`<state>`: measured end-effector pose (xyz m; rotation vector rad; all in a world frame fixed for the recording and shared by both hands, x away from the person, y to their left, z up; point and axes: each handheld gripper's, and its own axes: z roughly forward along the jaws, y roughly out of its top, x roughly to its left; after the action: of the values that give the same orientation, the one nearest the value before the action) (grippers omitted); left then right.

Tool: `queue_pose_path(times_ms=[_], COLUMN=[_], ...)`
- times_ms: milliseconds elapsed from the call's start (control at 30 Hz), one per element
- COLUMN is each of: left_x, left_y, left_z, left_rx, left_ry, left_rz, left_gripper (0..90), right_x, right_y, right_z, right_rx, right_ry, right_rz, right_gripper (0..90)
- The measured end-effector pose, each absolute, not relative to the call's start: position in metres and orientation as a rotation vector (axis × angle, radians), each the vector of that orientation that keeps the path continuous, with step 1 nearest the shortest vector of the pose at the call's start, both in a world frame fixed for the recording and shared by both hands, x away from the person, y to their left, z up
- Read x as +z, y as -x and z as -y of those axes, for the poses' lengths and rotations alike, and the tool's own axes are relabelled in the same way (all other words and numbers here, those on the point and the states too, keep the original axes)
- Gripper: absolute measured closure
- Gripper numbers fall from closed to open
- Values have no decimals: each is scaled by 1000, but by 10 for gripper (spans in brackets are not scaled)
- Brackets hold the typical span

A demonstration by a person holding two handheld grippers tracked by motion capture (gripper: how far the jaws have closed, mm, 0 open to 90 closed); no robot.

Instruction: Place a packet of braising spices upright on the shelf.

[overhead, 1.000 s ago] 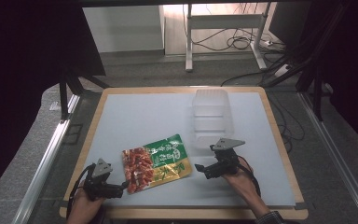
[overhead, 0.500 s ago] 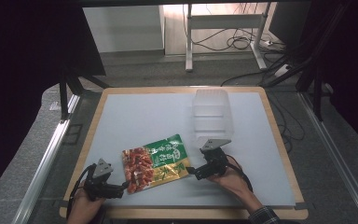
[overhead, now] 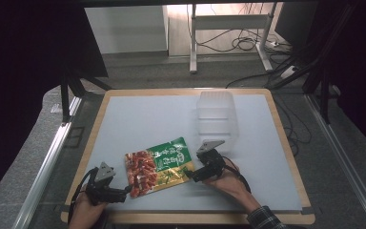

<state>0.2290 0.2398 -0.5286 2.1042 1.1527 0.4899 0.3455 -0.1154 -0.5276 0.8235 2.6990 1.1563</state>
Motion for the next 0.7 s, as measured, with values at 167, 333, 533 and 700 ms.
queue_pose_path(times_ms=[167, 333, 533, 700], left_x=[-529, -529, -529, -529], left_y=[-229, -229, -229, -229], left_z=[-240, -239, -239, -240], left_rx=[491, 492, 492, 492], left_ry=[-2106, -2107, -2106, -2105], left_rz=[-1151, -1149, -1150, -1150], left_gripper=[34, 34, 34, 34], right_x=[-528, -529, -527, -524], right_y=[-347, -350, -353, -355], right_z=[107, 100, 95, 92], right_rx=[1147, 1137, 1153, 1155], right_ry=[-791, -792, -757, -745], right_rz=[-2712, -2713, -2717, -2708], right_gripper=[238, 318, 434, 478])
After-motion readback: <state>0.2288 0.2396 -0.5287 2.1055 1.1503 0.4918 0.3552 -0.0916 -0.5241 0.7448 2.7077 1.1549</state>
